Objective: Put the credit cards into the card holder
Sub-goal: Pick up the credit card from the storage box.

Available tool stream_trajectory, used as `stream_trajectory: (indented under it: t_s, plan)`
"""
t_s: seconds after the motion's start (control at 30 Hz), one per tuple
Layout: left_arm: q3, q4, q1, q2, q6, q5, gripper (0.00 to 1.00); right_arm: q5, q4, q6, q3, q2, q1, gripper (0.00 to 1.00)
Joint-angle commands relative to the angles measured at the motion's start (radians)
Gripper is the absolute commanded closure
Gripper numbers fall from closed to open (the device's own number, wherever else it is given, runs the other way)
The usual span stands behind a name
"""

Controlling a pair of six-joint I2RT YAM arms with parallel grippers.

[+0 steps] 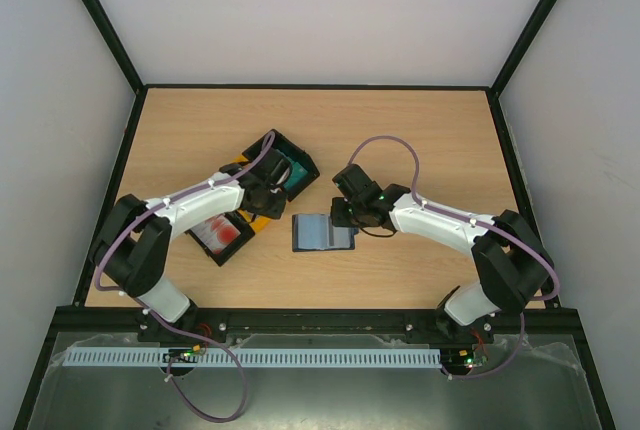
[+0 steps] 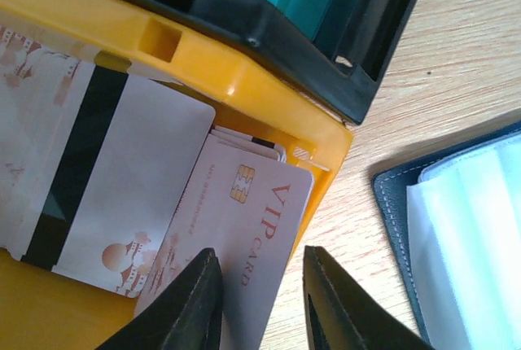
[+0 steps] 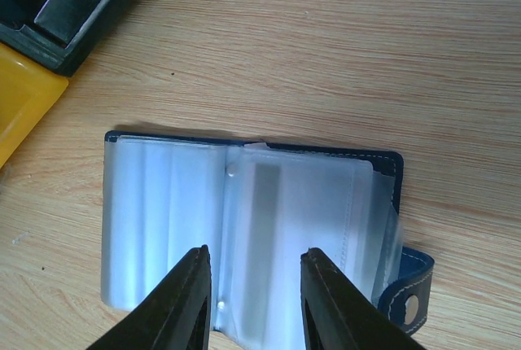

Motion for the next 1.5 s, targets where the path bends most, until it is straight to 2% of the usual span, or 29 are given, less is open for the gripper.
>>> stream_trajectory:
  t_s: [0.0,0.53,0.97,1.1,1.27,1.47]
  plan:
    - [-0.019,-0.023,-0.002,-0.022,0.001,-0.012,0.73,0.003,0.012,0.005,-0.007,0.001,0.0,0.71]
    - [-0.007,-0.043,0.008,-0.054,0.013,-0.016,0.97,0.0,0.011,0.005,0.013,0.017,0.0,0.71]
    - [-0.026,-0.028,0.031,-0.113,-0.012,-0.072,0.98,-0.036,0.042,0.013,0.034,0.023,0.0,0.7]
    - [-0.027,-0.022,0.034,-0.117,-0.02,-0.067,0.98,-0.151,0.13,0.025,0.029,0.023,0.001,0.7]
    - [-0.031,-0.01,0.052,-0.16,-0.032,-0.05,0.98,-0.37,0.383,0.115,-0.008,0.053,0.022,0.61]
    - [-0.038,-0.013,0.127,-0.269,-0.052,-0.051,0.98,-0.389,0.51,0.175,0.037,0.114,0.077,0.55]
